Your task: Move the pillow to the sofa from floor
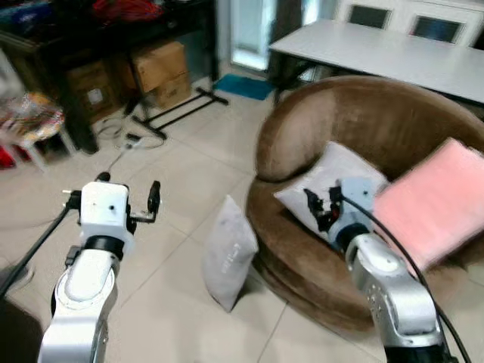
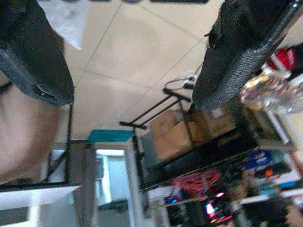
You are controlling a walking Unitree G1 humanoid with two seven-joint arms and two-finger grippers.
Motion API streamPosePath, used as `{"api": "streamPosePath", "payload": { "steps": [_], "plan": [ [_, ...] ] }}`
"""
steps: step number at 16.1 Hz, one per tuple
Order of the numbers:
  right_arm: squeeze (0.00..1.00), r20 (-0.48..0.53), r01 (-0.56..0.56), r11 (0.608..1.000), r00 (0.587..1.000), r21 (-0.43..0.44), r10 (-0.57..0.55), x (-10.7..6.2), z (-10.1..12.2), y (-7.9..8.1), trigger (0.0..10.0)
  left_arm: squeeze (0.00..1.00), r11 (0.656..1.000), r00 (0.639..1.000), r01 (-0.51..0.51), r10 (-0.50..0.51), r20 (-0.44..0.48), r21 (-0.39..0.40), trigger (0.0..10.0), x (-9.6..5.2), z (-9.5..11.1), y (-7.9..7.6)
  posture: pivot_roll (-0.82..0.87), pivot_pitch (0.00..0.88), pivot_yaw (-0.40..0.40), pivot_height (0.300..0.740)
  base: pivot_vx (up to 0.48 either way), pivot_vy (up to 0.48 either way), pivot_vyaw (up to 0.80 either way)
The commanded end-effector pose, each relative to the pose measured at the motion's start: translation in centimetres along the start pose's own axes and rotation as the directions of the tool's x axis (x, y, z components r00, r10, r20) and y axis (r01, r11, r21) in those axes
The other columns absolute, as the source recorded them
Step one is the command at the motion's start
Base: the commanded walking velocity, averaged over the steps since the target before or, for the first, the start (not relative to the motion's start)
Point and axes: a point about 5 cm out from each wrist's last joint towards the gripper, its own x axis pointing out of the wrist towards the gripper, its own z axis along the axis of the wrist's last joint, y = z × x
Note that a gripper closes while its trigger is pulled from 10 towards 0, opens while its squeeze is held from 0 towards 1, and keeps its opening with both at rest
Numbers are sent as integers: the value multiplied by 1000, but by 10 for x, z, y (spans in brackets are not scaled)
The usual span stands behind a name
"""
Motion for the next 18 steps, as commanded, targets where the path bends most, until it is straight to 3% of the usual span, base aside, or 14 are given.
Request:
{"api": "streamPosePath", "payload": {
  "steps": [1,4,16,18],
  "plan": [
    [0,23,-29,1000,999,-1,29,3,7,9,10000,0,1000,1000,-10,10,-10,4,10000,-1,-2,4,39,0,-6,740,337,0,800],
    [0,33,27,998,999,55,-28,3,7,3,10000,0,1000,1000,8,-8,-4,-6,10000,-2,-1,2,39,0,-5,740,374,0,267],
    [0,41,35,998,998,56,-37,3,6,2,10000,0,999,999,41,-41,3,0,10000,1,-1,-3,38,0,2,740,393,0,0],
    [0,42,32,998,999,56,-34,4,6,2,10000,0,999,999,44,-44,4,1,10000,1,-1,-3,38,0,3,740,394,0,-531]
  ]
}}
